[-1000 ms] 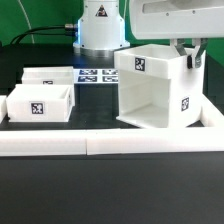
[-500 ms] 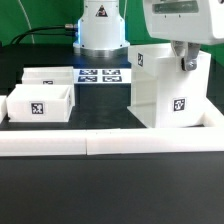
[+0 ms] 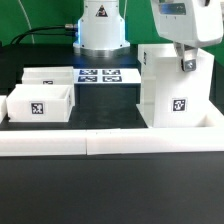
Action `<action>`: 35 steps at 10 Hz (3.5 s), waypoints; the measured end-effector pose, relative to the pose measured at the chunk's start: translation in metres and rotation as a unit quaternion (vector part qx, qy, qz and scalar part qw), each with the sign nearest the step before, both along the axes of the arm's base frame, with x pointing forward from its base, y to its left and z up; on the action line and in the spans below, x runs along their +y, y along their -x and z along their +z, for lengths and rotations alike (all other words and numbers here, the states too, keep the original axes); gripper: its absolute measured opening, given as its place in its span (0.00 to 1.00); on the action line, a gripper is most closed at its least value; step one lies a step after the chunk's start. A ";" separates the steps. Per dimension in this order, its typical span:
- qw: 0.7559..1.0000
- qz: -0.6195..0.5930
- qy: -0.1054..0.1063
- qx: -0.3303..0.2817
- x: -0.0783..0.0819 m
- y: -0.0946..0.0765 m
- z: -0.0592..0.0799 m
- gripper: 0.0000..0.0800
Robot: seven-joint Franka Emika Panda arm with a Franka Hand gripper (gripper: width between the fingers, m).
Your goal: Assemble drawer
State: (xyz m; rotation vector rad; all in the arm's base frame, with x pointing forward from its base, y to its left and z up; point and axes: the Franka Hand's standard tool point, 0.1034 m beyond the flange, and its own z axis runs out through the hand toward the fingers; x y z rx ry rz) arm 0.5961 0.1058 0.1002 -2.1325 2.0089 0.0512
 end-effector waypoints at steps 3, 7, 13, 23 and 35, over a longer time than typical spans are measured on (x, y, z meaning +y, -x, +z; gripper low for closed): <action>1.000 -0.011 -0.006 -0.003 0.000 -0.017 0.000 0.05; 1.000 -0.017 -0.009 -0.006 0.000 -0.042 -0.001 0.05; 1.000 -0.020 -0.005 -0.010 0.000 -0.054 0.000 0.05; 0.998 0.056 0.004 -0.027 0.000 -0.049 0.011 0.81; 0.850 0.520 0.066 -0.051 -0.036 -0.009 0.034 0.81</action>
Offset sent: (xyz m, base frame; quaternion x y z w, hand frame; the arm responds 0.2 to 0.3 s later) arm 0.0402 -0.0030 -0.0022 0.0139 0.0248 0.0350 0.9990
